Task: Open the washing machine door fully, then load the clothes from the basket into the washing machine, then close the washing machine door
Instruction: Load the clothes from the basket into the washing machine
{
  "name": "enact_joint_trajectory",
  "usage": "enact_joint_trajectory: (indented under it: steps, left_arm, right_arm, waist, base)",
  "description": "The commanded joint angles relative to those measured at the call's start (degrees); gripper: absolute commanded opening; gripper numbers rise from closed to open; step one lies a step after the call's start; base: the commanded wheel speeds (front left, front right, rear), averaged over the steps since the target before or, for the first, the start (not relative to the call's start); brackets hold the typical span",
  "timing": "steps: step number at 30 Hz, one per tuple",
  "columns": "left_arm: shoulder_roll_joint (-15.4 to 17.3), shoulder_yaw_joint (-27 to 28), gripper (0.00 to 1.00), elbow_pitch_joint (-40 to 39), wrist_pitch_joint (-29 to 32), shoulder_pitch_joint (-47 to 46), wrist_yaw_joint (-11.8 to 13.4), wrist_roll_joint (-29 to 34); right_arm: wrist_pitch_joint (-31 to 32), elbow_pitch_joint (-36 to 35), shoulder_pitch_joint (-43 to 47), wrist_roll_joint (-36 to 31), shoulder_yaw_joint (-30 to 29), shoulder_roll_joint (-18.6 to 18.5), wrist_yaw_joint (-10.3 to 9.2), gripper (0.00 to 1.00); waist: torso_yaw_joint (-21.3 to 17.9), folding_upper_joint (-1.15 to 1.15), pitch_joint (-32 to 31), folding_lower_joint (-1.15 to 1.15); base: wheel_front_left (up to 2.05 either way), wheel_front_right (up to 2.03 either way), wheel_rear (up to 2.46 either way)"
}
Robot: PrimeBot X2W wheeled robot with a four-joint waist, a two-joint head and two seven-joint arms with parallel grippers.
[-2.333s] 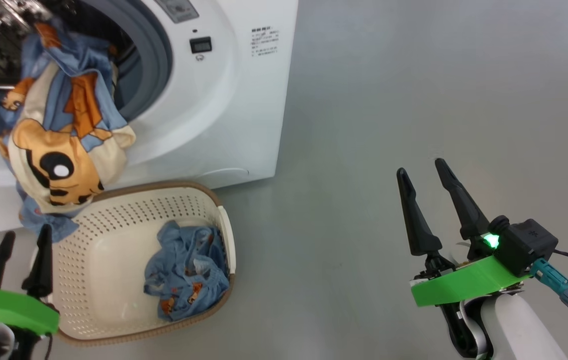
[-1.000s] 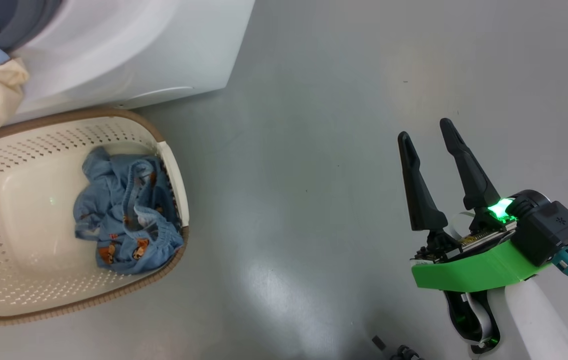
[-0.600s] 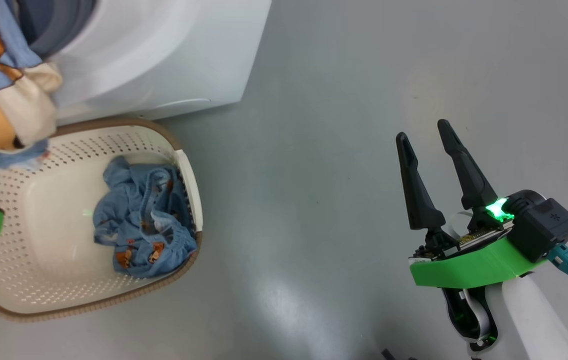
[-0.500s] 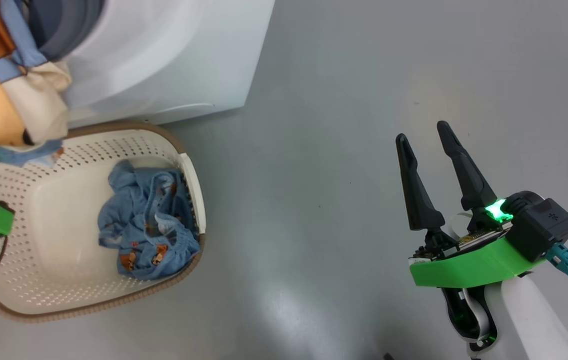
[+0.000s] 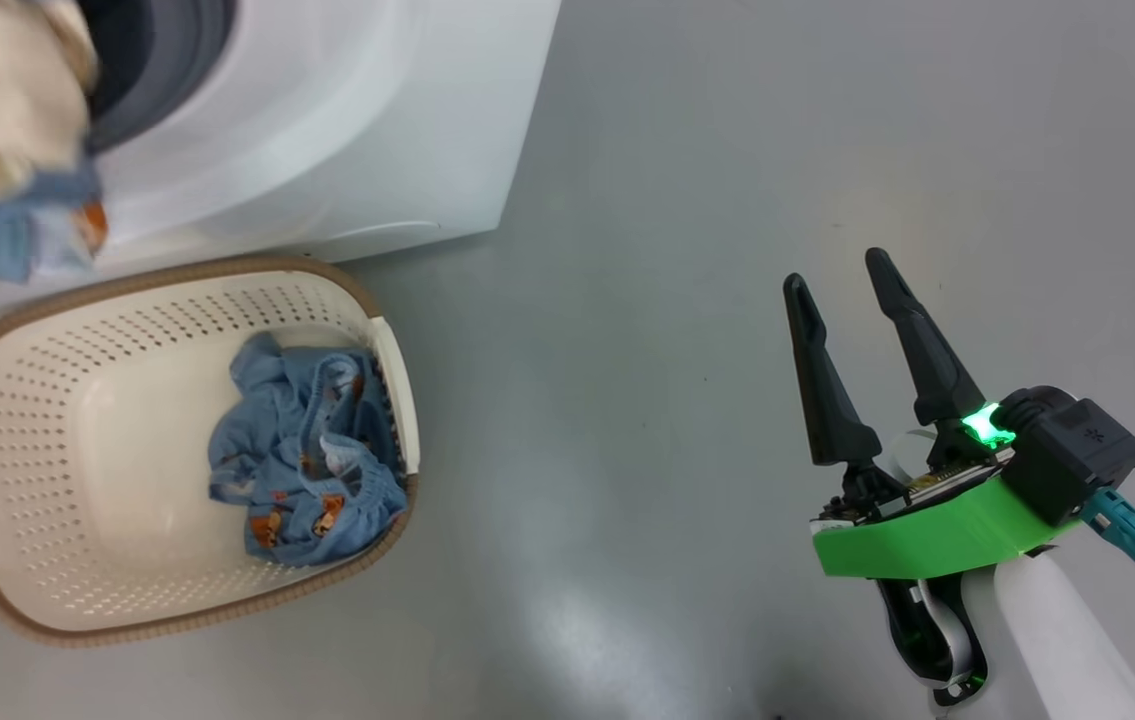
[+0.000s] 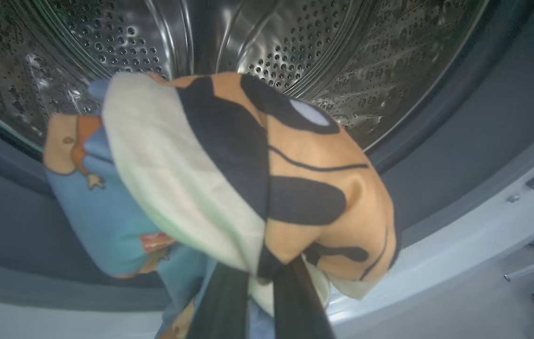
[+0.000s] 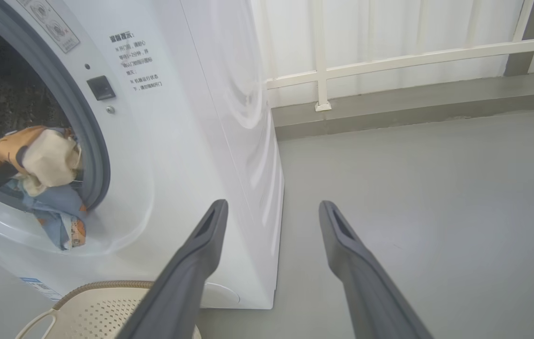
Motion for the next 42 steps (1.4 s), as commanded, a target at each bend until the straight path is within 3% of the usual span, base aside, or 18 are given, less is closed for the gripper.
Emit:
enact_joint_trajectory:
  steps: [1, 6, 17, 20, 21, 22, 23, 34, 38, 42]
  left_arm:
    - [3.96, 2.02, 0.0, -0.04, 0.42, -4.14, -0.13, -0.86]
    - [6.54, 0.5, 0.0, 4.2, 3.59, -12.85, -0.13, -2.49]
    - [16.62, -3.32, 0.0, 8.21, 8.68, -27.52, -0.13, -3.05]
    - [17.6, -4.85, 0.0, 9.48, 9.18, -29.55, -0.13, -3.3]
    - [17.73, -5.44, 0.24, 10.31, 9.73, -30.09, -0.13, -3.41]
    - [17.73, -6.15, 0.87, 11.02, 10.44, -30.57, -0.13, -3.5]
    - [17.74, -6.91, 1.0, 11.62, 10.93, -31.06, -0.13, -3.36]
    - [15.46, -13.17, 1.0, 17.42, 17.16, -33.21, -0.13, -4.58]
    - [14.59, -14.75, 1.0, 16.98, 15.65, -31.79, -0.13, -5.6]
    - [13.79, -16.0, 1.0, 15.34, 10.27, -28.56, -0.13, -6.35]
  right_arm:
    - [-0.45, -1.7, 0.3, 0.24, 1.61, -0.26, 0.32, 1.0]
    - [-0.45, -3.35, 1.07, 0.37, 1.57, -0.26, 0.32, 1.0]
    - [-0.45, -7.28, 3.11, 3.03, 3.07, -0.26, 0.32, 1.0]
    - [-0.45, -7.53, 3.33, 3.44, 3.39, -0.26, 0.32, 1.0]
    - [-0.45, -7.56, 3.37, 3.52, 3.46, -0.26, 0.32, 1.0]
    - [-0.45, -7.56, 3.38, 3.56, 3.47, -0.26, 0.32, 1.0]
    - [-0.45, -7.54, 3.37, 3.58, 3.46, -0.26, 0.32, 1.0]
    - [-0.45, -6.47, 2.36, 3.15, 3.18, -0.26, 0.32, 1.0]
    - [-0.45, -5.8, 1.73, 2.94, 2.88, -0.26, 0.32, 1.0]
    - [-0.45, -4.87, 1.15, 2.64, 2.49, -0.26, 0.32, 1.0]
  waist:
    - [-0.96, 0.0, 1.3, 0.0]
    - [-3.4, 0.0, 4.32, 0.0]
    - [-9.06, 0.0, 9.93, 0.0]
    - [-9.44, 0.0, 10.32, 0.0]
    - [-9.48, 0.0, 10.4, 0.0]
    - [-9.46, 0.0, 10.44, 0.0]
    - [-9.41, 0.0, 10.45, 0.0]
    - [-7.65, 0.0, 8.52, 0.0]
    - [-6.67, 0.0, 6.72, 0.0]
    - [-5.45, 0.0, 4.46, 0.0]
  base:
    - [0.0, 0.0, 0.0]
    - [0.0, 0.0, 0.0]
    - [0.0, 0.0, 0.0]
    - [0.0, 0.0, 0.0]
    - [0.0, 0.0, 0.0]
    - [0.0, 0.0, 0.0]
    - [0.0, 0.0, 0.0]
    - [0.0, 0.0, 0.0]
    - [0.0, 0.0, 0.0]
    - [0.0, 0.0, 0.0]
